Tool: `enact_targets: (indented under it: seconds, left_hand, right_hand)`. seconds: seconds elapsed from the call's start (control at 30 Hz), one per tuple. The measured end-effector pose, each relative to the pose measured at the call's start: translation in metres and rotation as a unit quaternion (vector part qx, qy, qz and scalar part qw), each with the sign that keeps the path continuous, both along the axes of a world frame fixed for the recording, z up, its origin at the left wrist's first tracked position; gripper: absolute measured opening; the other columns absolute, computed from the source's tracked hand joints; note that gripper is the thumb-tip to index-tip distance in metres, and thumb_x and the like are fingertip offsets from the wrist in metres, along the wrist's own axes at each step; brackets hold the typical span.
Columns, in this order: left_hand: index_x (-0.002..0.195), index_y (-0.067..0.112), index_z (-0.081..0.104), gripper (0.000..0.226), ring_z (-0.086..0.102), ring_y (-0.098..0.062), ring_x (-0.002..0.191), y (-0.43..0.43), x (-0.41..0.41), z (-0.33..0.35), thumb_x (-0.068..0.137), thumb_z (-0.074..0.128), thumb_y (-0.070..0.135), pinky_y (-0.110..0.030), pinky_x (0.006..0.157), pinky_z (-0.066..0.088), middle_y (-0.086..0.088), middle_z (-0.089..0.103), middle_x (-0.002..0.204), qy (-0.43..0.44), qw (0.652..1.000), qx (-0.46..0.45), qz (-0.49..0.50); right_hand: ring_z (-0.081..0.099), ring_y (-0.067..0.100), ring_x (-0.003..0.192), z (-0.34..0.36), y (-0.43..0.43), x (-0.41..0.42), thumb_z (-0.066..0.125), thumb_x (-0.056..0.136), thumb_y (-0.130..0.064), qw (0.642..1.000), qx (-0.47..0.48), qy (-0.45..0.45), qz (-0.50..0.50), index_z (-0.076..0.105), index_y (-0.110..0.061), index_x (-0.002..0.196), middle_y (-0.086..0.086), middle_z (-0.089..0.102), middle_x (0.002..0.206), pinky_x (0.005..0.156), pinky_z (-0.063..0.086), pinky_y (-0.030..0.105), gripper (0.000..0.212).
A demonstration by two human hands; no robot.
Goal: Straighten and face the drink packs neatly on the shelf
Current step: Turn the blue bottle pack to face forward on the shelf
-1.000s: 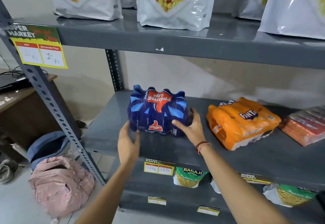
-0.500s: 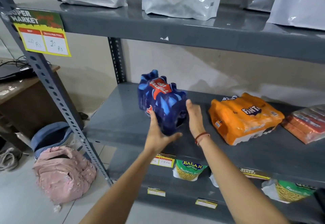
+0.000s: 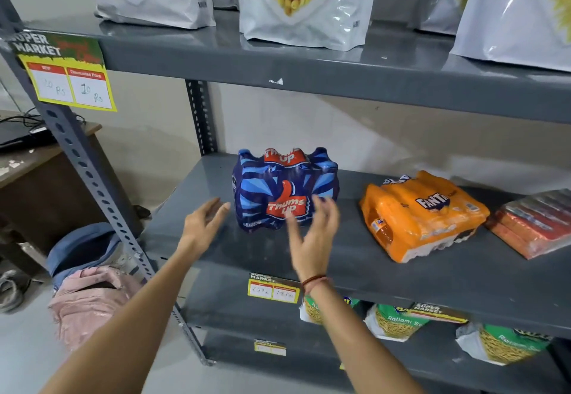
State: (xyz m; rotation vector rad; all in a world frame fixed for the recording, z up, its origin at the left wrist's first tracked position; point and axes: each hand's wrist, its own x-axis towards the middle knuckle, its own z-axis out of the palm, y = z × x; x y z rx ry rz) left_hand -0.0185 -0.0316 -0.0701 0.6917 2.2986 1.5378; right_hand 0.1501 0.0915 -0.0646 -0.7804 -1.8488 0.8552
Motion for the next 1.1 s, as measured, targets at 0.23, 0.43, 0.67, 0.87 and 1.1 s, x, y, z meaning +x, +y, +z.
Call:
enact_targets:
  seconds: [0.23,0.43,0.67,0.87,1.1]
  left_hand:
    - [0.139,0.014,0.043,0.071,0.061,-0.012,0.105,0.038,0.032,-0.001,0.077,0.074,0.033,-0.021,0.087,0.052,-0.001,0.06,0.126,-0.02,0.996,0.087,-0.011]
    - [0.136,0.013,0.043,0.063,0.058,-0.017,0.109,0.039,0.007,0.003,0.083,0.067,0.036,-0.034,0.097,0.048,-0.001,0.058,0.128,-0.052,0.997,0.021,-0.052]
    - [0.133,0.011,0.046,0.07,0.06,-0.021,0.109,0.03,-0.023,0.006,0.074,0.077,0.032,-0.036,0.097,0.049,-0.005,0.059,0.132,-0.074,0.995,-0.008,-0.069]
    - [0.131,0.008,0.048,0.059,0.058,-0.015,0.101,0.012,-0.009,-0.001,0.079,0.073,0.022,-0.024,0.085,0.046,-0.005,0.059,0.129,-0.06,0.997,0.016,-0.051]
    - [0.133,0.011,0.047,0.058,0.057,-0.011,0.102,-0.022,0.009,-0.002,0.081,0.071,0.024,-0.014,0.082,0.044,0.005,0.058,0.122,-0.035,0.998,0.01,-0.05]
  right_hand:
    - [0.042,0.025,0.13,0.016,0.088,0.006,0.071,0.075,-0.044,0.978,-0.179,-0.068,0.089,0.037,-0.016,0.134,0.01,0.042,0.141,0.102,0.043,0.041,0.074]
    - [0.051,0.023,0.123,0.004,0.079,-0.003,0.073,0.076,-0.035,0.969,-0.204,-0.063,0.123,0.029,-0.018,0.135,0.008,0.049,0.137,0.096,0.047,0.037,0.075]
    - [0.052,0.029,0.123,-0.006,0.061,0.003,0.068,0.082,-0.025,0.979,-0.093,-0.157,0.091,0.033,-0.011,0.135,0.012,0.051,0.136,0.1,0.047,0.046,0.066]
    - [0.055,0.028,0.119,-0.005,0.043,0.018,0.07,0.08,-0.032,0.98,-0.095,-0.144,0.096,0.038,-0.01,0.133,0.011,0.056,0.132,0.097,0.048,0.041,0.066]
    - [0.061,0.027,0.112,-0.014,0.015,0.036,0.071,0.078,-0.033,0.984,-0.094,-0.108,0.103,0.043,-0.007,0.129,0.012,0.061,0.126,0.091,0.053,0.037,0.063]
